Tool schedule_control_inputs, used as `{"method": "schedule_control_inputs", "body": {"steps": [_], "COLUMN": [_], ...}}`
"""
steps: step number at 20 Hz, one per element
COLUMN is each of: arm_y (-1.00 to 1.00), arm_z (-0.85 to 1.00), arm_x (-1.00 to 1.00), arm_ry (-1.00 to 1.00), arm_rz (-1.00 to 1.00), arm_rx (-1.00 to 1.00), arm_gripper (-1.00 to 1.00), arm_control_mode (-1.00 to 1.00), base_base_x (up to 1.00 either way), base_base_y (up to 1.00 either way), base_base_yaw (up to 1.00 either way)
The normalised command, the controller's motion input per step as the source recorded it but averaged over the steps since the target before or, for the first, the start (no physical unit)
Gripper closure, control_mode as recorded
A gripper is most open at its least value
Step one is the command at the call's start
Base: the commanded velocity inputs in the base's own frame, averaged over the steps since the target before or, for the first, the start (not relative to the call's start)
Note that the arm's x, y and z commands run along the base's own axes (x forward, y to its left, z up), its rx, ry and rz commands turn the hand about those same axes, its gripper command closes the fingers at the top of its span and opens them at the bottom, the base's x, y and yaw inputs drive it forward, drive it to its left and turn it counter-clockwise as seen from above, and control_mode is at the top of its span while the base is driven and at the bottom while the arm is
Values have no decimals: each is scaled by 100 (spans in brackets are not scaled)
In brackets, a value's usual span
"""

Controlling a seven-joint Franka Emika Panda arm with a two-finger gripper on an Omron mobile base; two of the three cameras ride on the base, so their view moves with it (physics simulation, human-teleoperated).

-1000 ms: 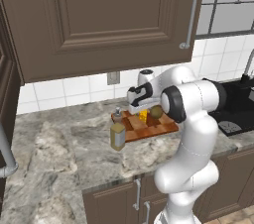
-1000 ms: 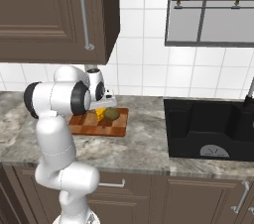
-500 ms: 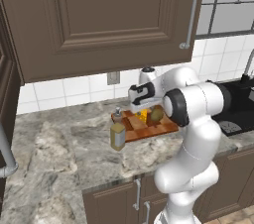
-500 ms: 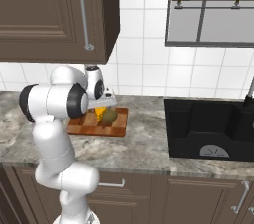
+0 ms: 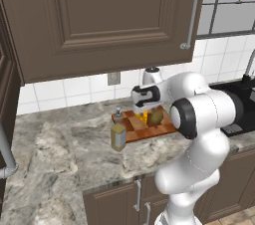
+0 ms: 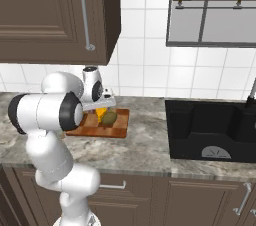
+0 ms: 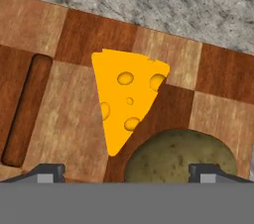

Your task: Retrieve the reheated potato from the microwave, then place the potato, cheese, and condiment on the cutting board.

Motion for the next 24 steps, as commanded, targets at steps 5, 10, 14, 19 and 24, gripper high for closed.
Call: {"method": "schedule_control_inputs", "body": {"steps": [5, 10, 14, 19, 24], "arm_y": [0, 0, 0, 0, 5], "arm_z": [0, 2, 16, 33, 38], "arm_x": [-47, -41, -44, -39, -38], "arm_ry": [-5, -4, 0, 0, 0], "arm_rz": [0, 0, 0, 0, 1], "arm_rx": [0, 1, 8, 10, 12], "arm_gripper": [-100, -100, -100, -100, -100], "arm_control_mode": [-100, -100, -100, -100, -100], "base_base_x": [0, 0, 0, 0, 0], "base_base_y": [0, 0, 0, 0, 0], "base_base_yaw": [0, 0, 0, 0, 0]}}
